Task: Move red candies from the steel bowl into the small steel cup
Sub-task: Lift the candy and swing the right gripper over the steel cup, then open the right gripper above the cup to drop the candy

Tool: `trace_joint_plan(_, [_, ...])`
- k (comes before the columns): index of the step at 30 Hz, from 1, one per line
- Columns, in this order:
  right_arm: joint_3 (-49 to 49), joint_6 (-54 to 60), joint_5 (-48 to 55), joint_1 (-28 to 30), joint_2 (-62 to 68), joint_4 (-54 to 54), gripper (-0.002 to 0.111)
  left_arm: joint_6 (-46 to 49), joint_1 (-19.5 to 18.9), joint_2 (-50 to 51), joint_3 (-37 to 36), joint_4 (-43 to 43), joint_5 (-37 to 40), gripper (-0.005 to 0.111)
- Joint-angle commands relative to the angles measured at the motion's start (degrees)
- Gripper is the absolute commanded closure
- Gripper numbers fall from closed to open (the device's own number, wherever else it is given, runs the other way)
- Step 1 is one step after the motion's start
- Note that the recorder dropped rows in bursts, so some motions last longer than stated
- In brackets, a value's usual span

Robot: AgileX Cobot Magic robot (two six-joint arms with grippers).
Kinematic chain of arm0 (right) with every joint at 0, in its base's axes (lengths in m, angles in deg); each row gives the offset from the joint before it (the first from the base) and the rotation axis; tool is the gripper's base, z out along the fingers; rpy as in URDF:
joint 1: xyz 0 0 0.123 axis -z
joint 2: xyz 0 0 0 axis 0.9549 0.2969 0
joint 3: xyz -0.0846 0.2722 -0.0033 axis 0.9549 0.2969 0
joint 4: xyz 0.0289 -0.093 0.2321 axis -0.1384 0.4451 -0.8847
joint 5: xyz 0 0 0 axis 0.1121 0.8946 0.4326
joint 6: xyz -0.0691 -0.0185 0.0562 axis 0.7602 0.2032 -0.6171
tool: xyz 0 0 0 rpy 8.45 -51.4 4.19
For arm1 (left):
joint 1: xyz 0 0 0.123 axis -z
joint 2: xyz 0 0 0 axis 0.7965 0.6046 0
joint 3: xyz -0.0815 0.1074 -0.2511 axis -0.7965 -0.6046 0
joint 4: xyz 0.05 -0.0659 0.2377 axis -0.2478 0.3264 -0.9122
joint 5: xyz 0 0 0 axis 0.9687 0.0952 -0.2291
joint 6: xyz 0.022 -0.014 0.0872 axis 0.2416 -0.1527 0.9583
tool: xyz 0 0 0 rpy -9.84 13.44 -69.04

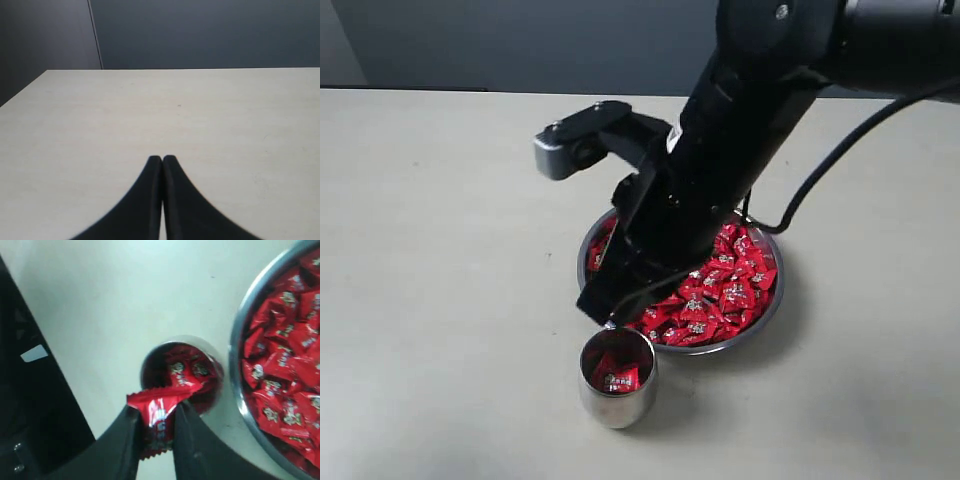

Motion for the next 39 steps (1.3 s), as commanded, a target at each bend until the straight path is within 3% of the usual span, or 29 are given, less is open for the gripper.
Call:
trace_joint_plan(1, [0.1, 0.4, -1.8, -2.0, 0.4, 1.3, 0.109, -0.1, -0.1, -0.3, -0.2, -0.1, -0.1, 0.106])
trace_joint_plan(35, [3.1, -0.6, -5.9, -2.5, 7.6, 2.5, 0.109, -0.1, -0.1, -0.3, -0.2, -0.1, -0.1, 0.106])
trace_joint_plan(37, [3.1, -0.6, -5.9, -2.5, 7.6, 2.5, 0.104, -0.1, -0.1, -0.3, -0.2, -0.1, -0.1, 0.106])
trace_joint_plan(39, [3.1, -0.6, -5.9, -2.5, 7.6, 2.5, 0.093, -0.1, -0.1, -0.3, -0.2, -0.1, -0.1, 0.106])
